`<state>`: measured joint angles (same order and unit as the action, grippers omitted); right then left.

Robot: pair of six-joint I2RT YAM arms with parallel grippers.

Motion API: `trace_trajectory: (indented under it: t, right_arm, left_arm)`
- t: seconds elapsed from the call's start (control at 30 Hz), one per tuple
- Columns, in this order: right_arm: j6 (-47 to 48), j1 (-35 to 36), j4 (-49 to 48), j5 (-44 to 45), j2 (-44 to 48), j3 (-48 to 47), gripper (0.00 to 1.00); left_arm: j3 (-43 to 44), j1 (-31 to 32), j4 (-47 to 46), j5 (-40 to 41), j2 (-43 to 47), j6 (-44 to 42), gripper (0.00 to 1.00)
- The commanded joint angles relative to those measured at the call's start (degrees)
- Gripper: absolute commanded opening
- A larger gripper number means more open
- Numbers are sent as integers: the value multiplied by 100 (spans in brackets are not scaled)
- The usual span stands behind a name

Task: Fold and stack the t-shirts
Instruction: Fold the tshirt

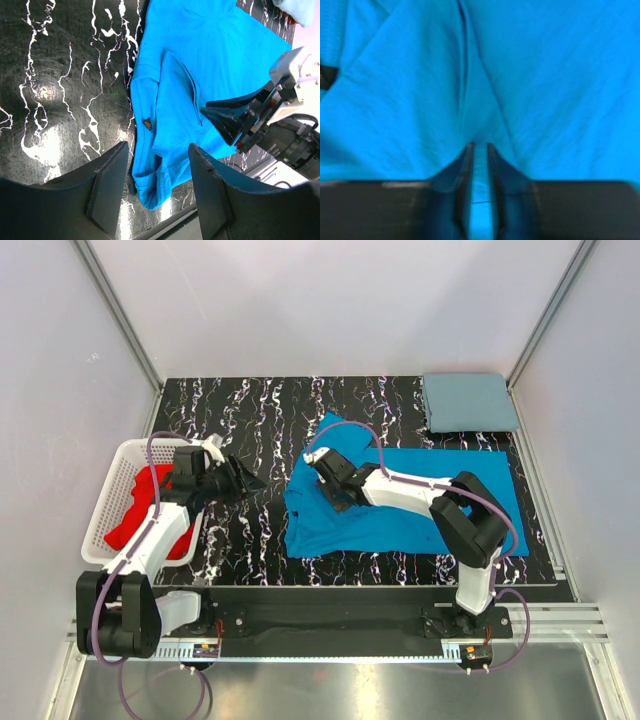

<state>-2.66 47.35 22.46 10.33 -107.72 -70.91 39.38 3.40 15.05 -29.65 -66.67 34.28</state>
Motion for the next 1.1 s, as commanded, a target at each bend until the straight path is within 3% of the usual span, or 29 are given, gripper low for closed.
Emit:
trace_trajectory:
  t: [0.0, 0.13, 0.33, 0.53, 0.77, 0.87, 1.0, 1.07]
  right_arm:
    - [29, 37, -110, 469, 40, -107, 16]
    - [-59, 46, -163, 453, 41, -107, 13]
    - [-25, 116, -189, 216, 392, 25, 27]
    - [221, 336, -356, 338, 437, 376, 29]
    - [239, 450, -418, 505, 287, 465, 29]
    - [187, 441, -418, 872, 252, 447, 22]
    - [195, 450, -470, 1085, 357, 473, 0]
    - [195, 441, -479, 1147, 410, 473, 0]
  left_arm:
    - [-35, -23, -301, -208, 32, -159, 56]
    - [-79, -15, -353, -225, -29, -167, 56]
    - [87, 90, -853, -349, -477, 280, 56]
    - [570, 302, -1004, -112, -1005, 640, 54]
    - [1081, 319, -697, 20, -1208, 465, 54]
    - [1020, 319, -714, 29, -1216, 448, 54]
    - [871, 354, -784, 38, -1207, 430, 55]
    - [826, 416, -837, 3, -1208, 386, 55]
